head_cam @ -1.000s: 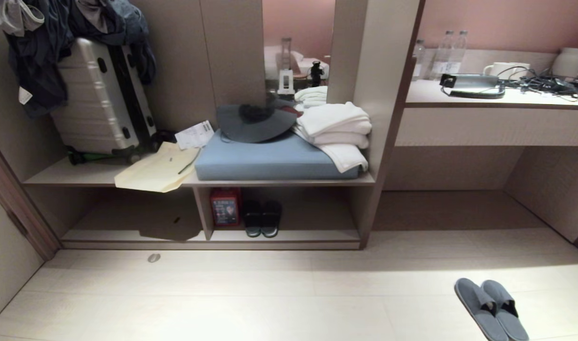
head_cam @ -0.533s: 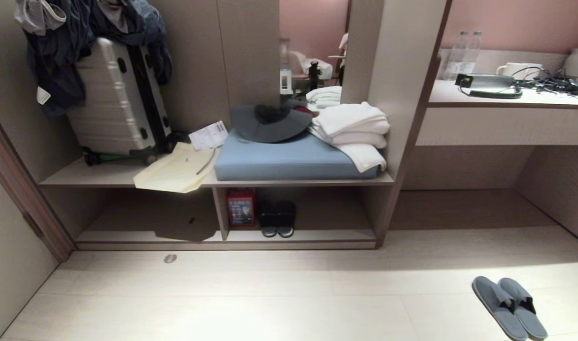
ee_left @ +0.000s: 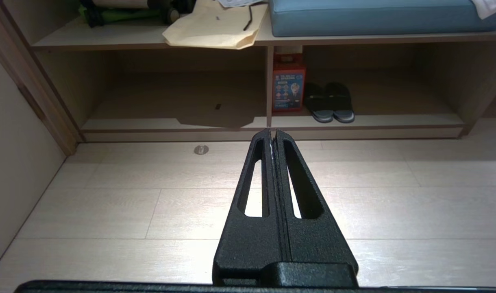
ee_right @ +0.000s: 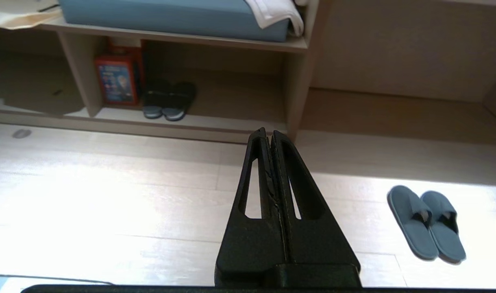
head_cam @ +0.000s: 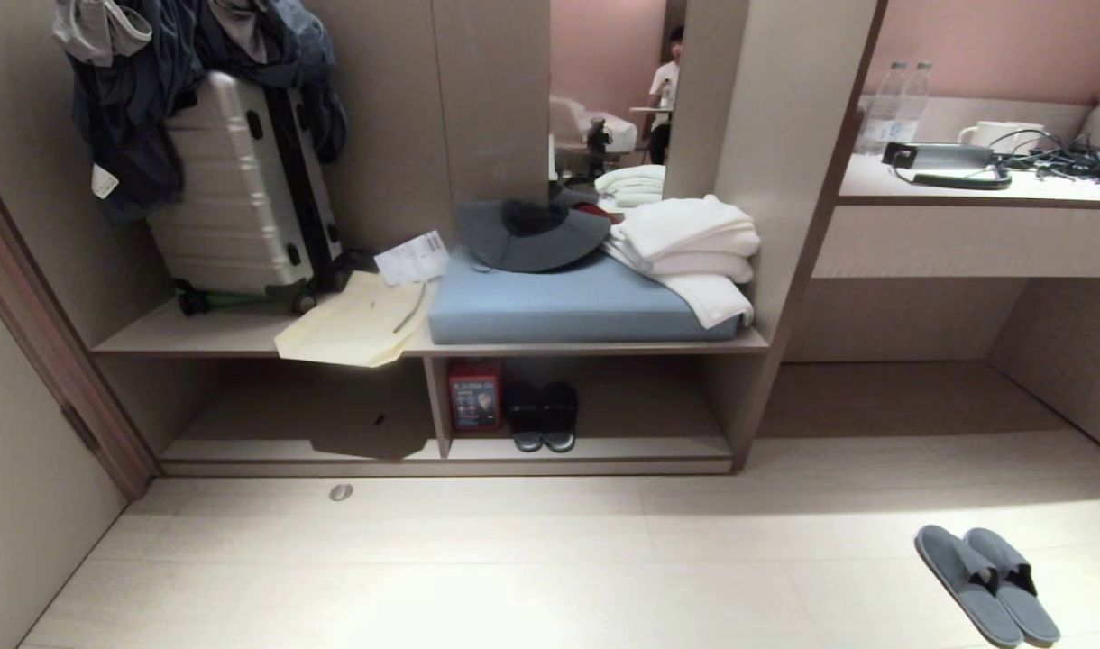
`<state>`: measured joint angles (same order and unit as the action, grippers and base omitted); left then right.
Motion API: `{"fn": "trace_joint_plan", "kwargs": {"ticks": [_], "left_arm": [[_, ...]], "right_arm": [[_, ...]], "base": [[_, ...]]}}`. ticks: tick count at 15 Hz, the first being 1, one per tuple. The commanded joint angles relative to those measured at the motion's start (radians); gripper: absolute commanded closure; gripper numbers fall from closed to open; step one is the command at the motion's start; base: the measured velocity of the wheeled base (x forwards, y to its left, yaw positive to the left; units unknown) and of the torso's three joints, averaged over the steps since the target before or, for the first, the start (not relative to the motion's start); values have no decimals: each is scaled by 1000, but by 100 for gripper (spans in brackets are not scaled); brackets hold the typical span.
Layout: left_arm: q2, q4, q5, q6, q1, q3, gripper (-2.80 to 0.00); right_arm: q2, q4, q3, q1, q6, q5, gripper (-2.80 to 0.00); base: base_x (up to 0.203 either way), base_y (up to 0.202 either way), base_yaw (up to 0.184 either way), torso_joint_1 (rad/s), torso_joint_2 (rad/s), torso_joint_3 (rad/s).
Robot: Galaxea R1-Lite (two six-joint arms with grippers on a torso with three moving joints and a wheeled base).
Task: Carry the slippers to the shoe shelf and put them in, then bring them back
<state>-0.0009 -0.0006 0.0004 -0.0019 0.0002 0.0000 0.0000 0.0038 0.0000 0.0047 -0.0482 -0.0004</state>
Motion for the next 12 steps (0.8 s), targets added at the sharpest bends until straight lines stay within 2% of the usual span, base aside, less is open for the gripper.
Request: {"fn": "trace_joint_plan", "kwargs": {"ticks": [1, 6, 12], "left_arm": [[0, -1, 0, 0, 1, 0, 0], [1, -1, 1, -6, 0, 2, 0], [1, -1, 1, -7, 0, 1, 0]], "right_arm": [[2, -1, 0, 1, -4, 0, 0], [2, 1, 0, 1, -4, -3, 0], [2, 1, 0, 1, -5, -3, 0]], "base": [[0, 0, 0, 0, 0, 0], [-18, 0, 1, 2, 0, 0], [-192, 0, 0, 3, 2, 1]]}}
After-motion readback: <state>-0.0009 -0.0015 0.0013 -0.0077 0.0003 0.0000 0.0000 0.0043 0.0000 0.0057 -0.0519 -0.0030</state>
